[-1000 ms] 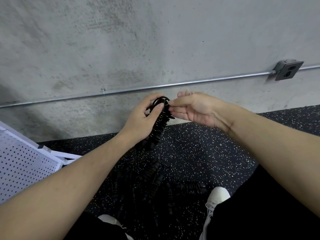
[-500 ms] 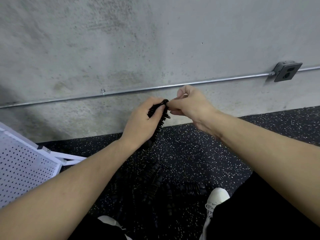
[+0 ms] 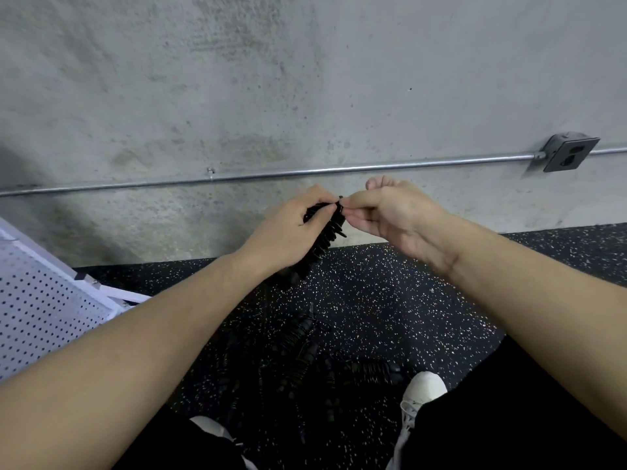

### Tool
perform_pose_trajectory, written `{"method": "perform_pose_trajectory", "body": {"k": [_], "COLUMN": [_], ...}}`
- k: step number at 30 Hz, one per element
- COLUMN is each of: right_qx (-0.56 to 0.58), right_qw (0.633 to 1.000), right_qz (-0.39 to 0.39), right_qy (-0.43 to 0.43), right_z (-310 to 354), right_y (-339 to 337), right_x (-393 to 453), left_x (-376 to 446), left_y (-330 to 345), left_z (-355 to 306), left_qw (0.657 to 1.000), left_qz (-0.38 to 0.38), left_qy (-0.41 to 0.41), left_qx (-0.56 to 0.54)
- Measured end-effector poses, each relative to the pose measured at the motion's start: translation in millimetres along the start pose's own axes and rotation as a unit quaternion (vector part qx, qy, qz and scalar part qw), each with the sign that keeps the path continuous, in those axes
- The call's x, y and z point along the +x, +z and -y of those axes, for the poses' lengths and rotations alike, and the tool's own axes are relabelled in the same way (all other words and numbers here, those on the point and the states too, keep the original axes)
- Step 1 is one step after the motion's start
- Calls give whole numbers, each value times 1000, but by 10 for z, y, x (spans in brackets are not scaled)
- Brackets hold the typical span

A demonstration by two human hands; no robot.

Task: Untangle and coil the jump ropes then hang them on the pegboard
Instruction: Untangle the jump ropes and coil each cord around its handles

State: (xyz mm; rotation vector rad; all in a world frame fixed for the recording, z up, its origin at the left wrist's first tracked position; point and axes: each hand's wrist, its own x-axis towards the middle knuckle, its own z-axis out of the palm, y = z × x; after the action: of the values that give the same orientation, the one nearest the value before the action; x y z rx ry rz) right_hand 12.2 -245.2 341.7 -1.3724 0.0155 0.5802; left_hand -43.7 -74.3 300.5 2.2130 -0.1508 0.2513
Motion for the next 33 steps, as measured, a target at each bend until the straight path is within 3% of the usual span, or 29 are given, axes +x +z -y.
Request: {"method": "perform_pose_trajectory", "body": {"k": [4, 9, 14, 19, 24, 29, 33], "right_qx": [-31, -20, -134, -75, -97, -114, -186], "right_qw": [999, 998, 989, 989, 992, 991, 976], "right_qz": [20, 59, 66, 124, 82, 60, 115], "right_qy": [11, 28, 16, 25, -13, -27, 4], "right_z": [-19, 80, 80, 117, 74, 31, 33], "right_y": [13, 7, 0, -16, 8, 9, -22], "right_x": [-4, -21, -5, -41, -41, -58, -78], "left_x": [-24, -122, -131, -156, -171, -154, -172], "left_y": [-24, -55, -66, -133, -142, -142, -143], "left_z": [31, -28, -91, -120, -180, -192, -231], "left_qw": [999, 993, 988, 974, 963, 981, 987], "left_qz": [31, -33, -60, -76, -60, -52, -41], "left_qy": [-35, -60, -58, -97, -119, -86, -64], "left_qx": [-23, -101, -129, -188, -236, -166, -139]}}
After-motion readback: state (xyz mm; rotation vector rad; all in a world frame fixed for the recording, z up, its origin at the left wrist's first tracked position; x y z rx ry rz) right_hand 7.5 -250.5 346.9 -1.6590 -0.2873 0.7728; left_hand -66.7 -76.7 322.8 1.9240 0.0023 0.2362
